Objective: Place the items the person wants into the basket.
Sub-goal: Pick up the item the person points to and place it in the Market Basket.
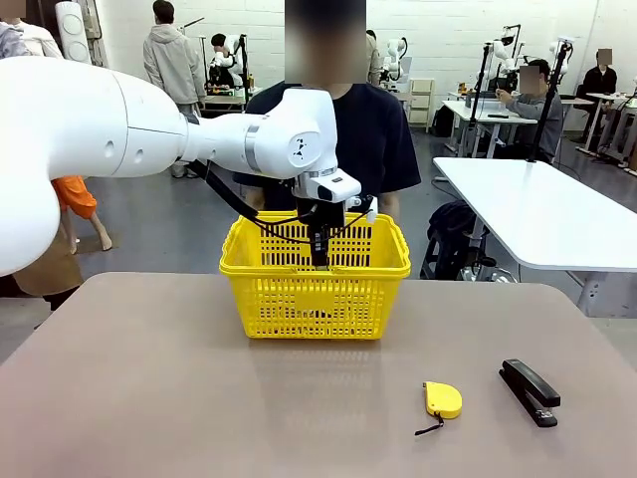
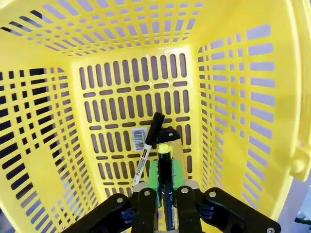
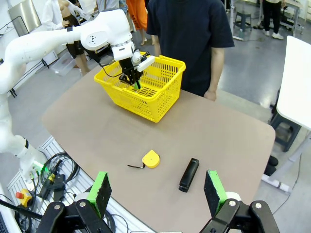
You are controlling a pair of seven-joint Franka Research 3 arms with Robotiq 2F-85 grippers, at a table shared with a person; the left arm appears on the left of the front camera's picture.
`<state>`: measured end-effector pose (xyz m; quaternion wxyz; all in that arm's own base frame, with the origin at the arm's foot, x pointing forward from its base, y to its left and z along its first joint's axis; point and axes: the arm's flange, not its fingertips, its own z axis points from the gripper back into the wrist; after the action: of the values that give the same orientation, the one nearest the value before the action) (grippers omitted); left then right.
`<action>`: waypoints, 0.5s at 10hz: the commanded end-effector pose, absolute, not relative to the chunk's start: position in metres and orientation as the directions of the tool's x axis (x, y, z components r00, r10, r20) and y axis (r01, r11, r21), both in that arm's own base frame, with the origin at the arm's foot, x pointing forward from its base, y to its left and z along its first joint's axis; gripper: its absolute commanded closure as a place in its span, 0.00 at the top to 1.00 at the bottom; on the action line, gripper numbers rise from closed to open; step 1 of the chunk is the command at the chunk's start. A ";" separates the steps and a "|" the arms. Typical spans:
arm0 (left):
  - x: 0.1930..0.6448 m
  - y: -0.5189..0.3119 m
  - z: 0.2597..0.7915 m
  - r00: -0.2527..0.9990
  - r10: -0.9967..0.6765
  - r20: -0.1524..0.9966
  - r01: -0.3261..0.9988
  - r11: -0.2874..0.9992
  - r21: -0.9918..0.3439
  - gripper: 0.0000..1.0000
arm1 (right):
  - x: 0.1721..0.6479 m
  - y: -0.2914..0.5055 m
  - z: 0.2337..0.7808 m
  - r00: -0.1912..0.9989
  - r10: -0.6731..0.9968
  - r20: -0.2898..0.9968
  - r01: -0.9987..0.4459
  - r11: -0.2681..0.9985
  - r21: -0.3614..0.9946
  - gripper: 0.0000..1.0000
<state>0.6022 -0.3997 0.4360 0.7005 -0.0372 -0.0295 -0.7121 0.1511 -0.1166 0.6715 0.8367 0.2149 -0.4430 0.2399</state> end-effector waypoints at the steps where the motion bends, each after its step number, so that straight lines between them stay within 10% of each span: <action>1: 0.611 -0.409 0.449 -0.023 -0.995 0.102 0.999 -0.027 -0.035 0.72 | 0.152 -0.116 0.670 0.508 0.213 0.835 -0.584 0.797 0.152 1.00; 2: 0.612 -0.408 0.452 -0.029 -0.994 0.101 0.999 -0.033 -0.039 1.00 | 0.152 -0.116 0.670 0.508 0.213 0.835 -0.584 0.797 0.152 1.00; 3: 0.609 -0.408 0.450 -0.027 -0.994 0.103 0.999 -0.030 -0.035 0.73 | 0.152 -0.116 0.670 0.508 0.213 0.835 -0.584 0.797 0.152 1.00; 4: 0.607 -0.408 0.449 -0.024 -0.994 0.102 0.999 -0.027 -0.034 1.00 | 0.152 -0.116 0.670 0.508 0.213 0.835 -0.584 0.797 0.152 1.00; 5: 0.608 -0.407 0.450 -0.030 -0.995 0.097 0.999 -0.033 -0.037 1.00 | 0.152 -0.116 0.670 0.508 0.213 0.835 -0.584 0.797 0.152 1.00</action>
<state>0.6016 -0.4020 0.4456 0.6991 -0.0387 -0.0269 -0.7135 0.1511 -0.1166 0.6715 0.8367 0.2149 -0.4430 0.2399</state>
